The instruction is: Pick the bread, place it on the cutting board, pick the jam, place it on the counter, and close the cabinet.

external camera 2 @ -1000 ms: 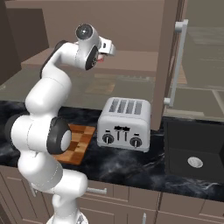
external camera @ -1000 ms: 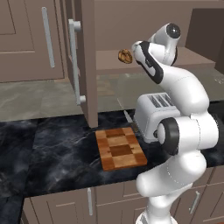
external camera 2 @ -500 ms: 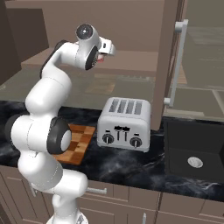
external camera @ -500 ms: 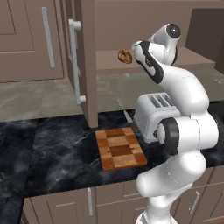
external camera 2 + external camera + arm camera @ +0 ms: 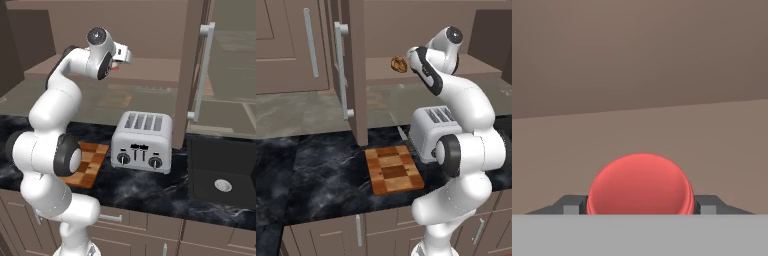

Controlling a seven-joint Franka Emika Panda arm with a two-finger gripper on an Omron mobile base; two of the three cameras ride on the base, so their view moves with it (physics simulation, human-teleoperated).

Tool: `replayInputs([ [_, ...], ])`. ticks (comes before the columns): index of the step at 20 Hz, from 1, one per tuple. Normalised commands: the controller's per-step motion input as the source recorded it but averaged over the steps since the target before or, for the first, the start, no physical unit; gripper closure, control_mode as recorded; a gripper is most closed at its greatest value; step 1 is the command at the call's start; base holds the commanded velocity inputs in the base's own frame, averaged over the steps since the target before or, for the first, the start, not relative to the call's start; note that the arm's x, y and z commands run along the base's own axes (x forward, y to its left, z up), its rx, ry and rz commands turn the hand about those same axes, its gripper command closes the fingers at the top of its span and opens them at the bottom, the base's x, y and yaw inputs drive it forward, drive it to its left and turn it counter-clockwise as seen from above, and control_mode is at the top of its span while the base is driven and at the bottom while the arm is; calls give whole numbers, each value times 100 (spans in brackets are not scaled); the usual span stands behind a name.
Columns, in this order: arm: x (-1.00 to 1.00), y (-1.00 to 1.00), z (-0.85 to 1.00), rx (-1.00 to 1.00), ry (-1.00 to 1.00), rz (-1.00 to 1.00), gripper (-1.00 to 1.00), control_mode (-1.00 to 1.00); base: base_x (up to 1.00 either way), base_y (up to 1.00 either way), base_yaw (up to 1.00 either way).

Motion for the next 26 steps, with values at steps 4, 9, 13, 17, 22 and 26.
replayInputs([
  [4,-32,-14,3,0,0,1,100,-100,0,0,0],
  [9,-32,-16,5,0,0,0,100,-100,0,0,0],
  [13,-39,-18,0,0,0,0,100,-100,0,0,0],
  [17,-52,-23,0,0,0,1,100,-100,0,0,0],
  [22,-66,-25,0,0,0,1,100,-100,0,0,0],
  [26,-70,-22,0,0,0,0,100,-100,0,0,0],
])
